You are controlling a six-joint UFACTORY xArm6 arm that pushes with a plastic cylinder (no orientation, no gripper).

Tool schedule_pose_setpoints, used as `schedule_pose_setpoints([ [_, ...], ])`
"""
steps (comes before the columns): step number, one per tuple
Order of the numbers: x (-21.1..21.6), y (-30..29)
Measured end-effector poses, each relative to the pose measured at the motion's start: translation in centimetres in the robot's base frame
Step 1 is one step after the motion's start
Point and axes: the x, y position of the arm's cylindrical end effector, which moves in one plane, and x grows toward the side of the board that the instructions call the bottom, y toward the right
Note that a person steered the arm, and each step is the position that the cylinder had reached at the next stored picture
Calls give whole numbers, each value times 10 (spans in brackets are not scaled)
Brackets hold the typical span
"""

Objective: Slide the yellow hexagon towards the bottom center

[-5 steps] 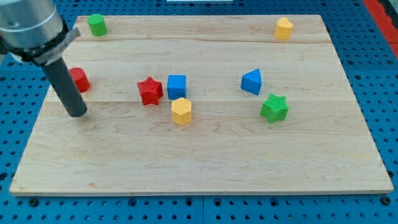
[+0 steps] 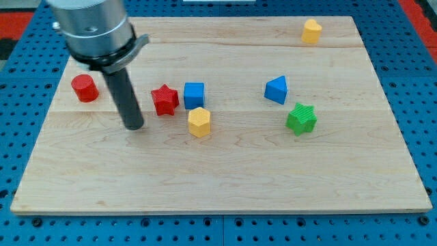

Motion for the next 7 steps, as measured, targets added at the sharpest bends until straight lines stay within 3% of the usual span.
schedule_pose_setpoints([
  [7,2,154],
])
